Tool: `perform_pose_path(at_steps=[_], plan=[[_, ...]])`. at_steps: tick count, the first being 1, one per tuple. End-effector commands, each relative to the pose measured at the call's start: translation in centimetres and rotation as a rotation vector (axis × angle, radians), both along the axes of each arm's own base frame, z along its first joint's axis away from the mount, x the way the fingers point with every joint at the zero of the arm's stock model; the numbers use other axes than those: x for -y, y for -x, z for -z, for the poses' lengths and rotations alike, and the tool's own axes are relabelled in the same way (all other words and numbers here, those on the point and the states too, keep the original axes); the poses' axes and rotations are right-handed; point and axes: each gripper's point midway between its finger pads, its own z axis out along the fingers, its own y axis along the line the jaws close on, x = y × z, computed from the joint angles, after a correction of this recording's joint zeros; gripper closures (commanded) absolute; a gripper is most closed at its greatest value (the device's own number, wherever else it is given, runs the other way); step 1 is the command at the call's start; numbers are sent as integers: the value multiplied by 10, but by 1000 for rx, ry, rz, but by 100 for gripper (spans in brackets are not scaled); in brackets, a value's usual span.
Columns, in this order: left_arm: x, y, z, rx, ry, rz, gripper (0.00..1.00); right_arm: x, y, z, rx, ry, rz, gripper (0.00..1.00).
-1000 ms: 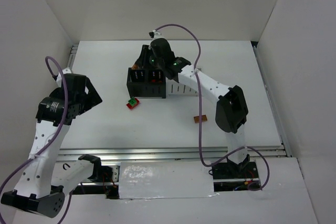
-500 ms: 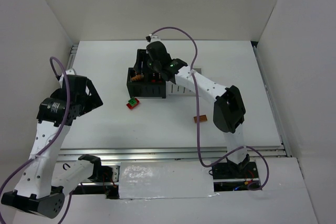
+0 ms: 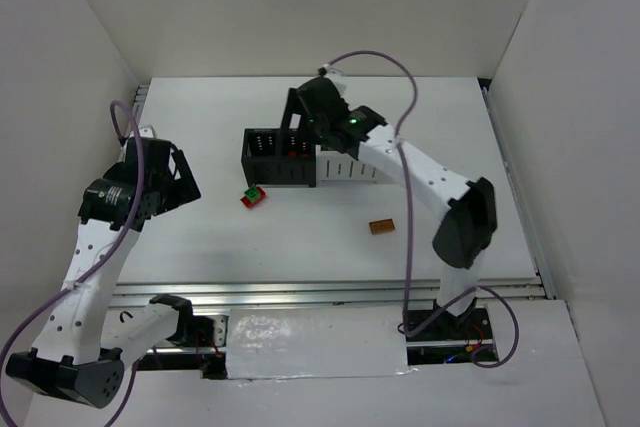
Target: Sort the legos into containers by color
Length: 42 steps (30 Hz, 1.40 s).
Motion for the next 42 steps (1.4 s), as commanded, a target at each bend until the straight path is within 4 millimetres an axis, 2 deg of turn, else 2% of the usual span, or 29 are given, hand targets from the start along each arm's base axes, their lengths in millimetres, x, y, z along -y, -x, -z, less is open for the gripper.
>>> perform_pose_path(at_steps=[1,3,6,8,10,14,21,27,31,35,38,41,42], plan=[[2,-5,6,-11,-10,47,0,108,48,-20,-98,20,343,0],[5,-8,7,6,0,62,0,155,82,19,-203,51,476,0],[8,-13,6,13,5,83,0,200,121,60,-283,56,636,0],[11,-16,7,7,7,100,1,218,137,81,-325,26,725,0],[14,-19,8,1,14,116,0,225,141,90,-350,-21,786,0],[17,-24,6,-1,16,141,0,226,146,108,-400,-55,848,0],[20,-28,-14,50,20,169,0,217,148,160,-563,-46,1002,3],[25,-25,-8,49,41,196,1,209,150,189,-638,-37,1039,5],[28,-22,2,27,47,211,0,213,149,207,-661,-9,1077,8],[28,-22,4,27,45,215,1,212,163,237,-757,42,1082,10],[29,-23,5,28,49,220,0,214,167,245,-766,58,1088,19],[29,-25,6,20,49,223,0,217,168,246,-751,62,1089,59],[30,-26,7,17,49,224,0,219,169,244,-747,68,1090,78]])
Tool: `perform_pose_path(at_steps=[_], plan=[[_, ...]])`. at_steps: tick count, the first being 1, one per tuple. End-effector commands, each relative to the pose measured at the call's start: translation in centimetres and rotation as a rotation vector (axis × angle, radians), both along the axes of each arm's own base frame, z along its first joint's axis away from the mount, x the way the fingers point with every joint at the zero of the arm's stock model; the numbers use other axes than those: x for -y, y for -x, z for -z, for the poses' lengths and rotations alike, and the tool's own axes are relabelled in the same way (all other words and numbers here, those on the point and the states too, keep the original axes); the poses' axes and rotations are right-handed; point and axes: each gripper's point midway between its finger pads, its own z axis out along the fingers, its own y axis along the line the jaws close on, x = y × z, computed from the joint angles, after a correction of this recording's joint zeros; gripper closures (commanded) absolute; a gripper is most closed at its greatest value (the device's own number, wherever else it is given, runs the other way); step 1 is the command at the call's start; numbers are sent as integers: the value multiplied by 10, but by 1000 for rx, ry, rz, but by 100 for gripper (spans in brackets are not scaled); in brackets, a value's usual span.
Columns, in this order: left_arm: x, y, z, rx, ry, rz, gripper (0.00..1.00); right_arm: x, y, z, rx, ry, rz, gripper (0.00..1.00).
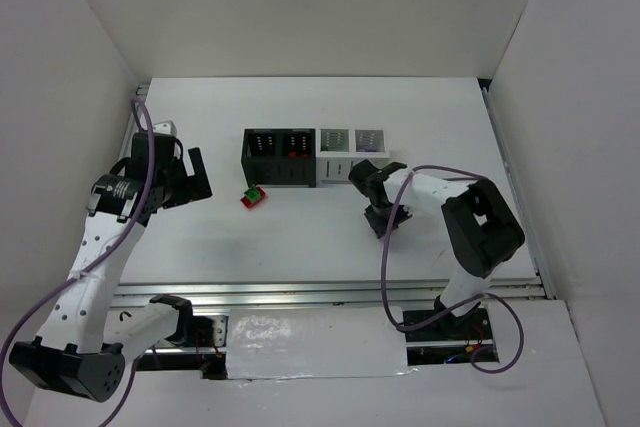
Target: Sort the legos into containers by color
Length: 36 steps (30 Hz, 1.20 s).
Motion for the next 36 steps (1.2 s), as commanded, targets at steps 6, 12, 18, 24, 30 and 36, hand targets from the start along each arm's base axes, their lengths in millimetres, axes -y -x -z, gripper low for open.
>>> perform_pose_path(at_steps=[6,12,18,24,30,36], plan=[[-5,-8,-5,25,-23,-9,1,-25,-3,-40,59,106,-190,100],[-11,-11,-12,52,-27,-69,1,-157,-50,-197,502,-54,-626,100],[-4,-11,-9,45,20,-76,0,-272,-91,-256,676,-207,-1182,100],[-6,-1,-8,38,11,-62,0,-292,-142,-232,618,-229,-1255,98],[-13,12,-6,33,-15,-76,0,-285,-151,-206,590,-293,-1283,95],[-13,18,0,23,-13,-78,0,-292,-152,-204,592,-313,-1317,94]])
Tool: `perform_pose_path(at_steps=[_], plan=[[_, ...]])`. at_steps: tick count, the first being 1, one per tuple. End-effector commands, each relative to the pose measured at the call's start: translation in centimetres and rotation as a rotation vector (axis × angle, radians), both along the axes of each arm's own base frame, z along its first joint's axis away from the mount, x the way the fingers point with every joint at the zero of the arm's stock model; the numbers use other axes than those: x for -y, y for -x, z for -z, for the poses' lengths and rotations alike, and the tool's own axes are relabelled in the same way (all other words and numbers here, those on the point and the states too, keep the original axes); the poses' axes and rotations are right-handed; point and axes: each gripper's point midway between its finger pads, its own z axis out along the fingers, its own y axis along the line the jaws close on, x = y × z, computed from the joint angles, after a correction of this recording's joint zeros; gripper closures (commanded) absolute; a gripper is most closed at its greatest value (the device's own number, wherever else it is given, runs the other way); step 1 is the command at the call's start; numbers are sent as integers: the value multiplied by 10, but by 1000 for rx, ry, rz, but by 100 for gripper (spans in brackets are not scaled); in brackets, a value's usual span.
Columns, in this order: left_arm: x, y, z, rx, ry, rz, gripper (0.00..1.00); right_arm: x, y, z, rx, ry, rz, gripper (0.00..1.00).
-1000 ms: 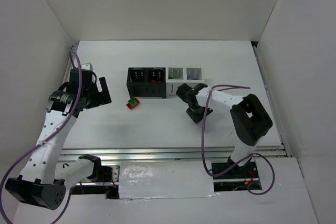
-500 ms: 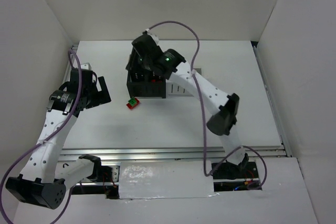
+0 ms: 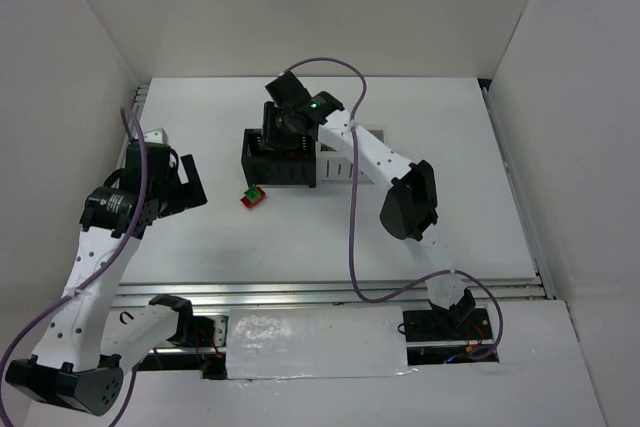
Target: Sort the legos into containers by color
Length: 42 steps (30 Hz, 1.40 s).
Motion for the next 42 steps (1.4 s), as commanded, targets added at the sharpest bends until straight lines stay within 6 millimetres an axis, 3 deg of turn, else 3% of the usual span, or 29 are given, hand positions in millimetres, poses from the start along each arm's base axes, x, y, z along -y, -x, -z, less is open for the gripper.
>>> perform_pose_path(at_steps=[1,6,12,14,15,19,22,24,25,29,33,34,39,42], plan=[[-4,4,1,-3,-2,-21,0,-17,8,-30,57,-69,-78,92],[-3,5,4,-4,1,-22,0,-19,11,-22,36,-70,-88,78],[6,2,3,10,35,24,0,-16,2,-29,46,-82,-78,25],[14,0,0,43,61,67,0,-14,-1,-36,57,-88,-71,19],[16,-1,0,50,70,81,1,-11,-2,-38,65,-87,-70,1],[30,-6,13,33,113,142,0,-1,-1,-68,113,-102,-54,0],[40,-12,30,-7,157,157,0,19,16,-128,204,-158,-41,0],[43,-17,37,-17,174,148,1,36,23,-140,231,-140,-14,0],[45,-19,45,-39,187,143,0,50,35,-168,271,-161,-7,0],[58,-28,67,-76,239,153,0,94,70,-177,313,-116,2,0],[77,-36,92,-120,240,182,1,129,109,-169,327,-107,-16,0],[90,-43,92,-95,237,232,1,140,123,-163,319,-109,-25,0],[101,-71,112,-115,135,343,1,161,163,-146,318,-128,-99,0],[100,-89,121,-134,53,386,0,172,175,-141,316,-133,-111,0]])
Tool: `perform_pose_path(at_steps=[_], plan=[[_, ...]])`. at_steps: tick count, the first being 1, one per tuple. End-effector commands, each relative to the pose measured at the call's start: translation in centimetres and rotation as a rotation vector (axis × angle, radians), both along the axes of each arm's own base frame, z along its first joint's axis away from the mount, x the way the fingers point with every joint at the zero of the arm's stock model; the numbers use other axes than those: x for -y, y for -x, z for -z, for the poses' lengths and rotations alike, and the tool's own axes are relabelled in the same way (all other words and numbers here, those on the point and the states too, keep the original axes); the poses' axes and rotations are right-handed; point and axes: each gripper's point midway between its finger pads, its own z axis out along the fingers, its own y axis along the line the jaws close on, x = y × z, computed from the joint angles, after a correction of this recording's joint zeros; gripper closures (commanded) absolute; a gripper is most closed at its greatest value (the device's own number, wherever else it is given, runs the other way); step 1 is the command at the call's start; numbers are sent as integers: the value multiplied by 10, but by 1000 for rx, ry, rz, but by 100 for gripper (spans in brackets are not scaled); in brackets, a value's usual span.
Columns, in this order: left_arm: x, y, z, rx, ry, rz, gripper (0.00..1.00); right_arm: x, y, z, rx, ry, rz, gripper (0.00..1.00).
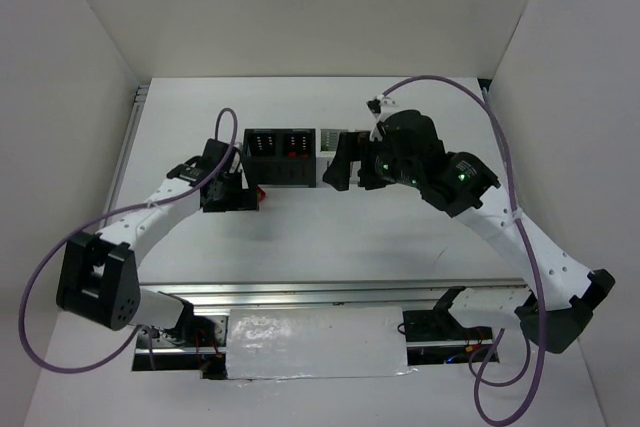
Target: Sort the legos into containers by color
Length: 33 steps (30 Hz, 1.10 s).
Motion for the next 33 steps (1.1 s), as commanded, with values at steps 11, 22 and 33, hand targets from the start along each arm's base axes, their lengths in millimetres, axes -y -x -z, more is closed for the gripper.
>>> perform_pose_path(at_steps=[11,22,33], plan=[[11,-70,16,158,-171,302,0,24,39,13,31,-3,-87,0],[19,-90,20,176,-166,321,1,33,55,13,51,-6,-125,0],[21,-80,48,99,-141,317,28,35,58,6,61,-6,-133,0]])
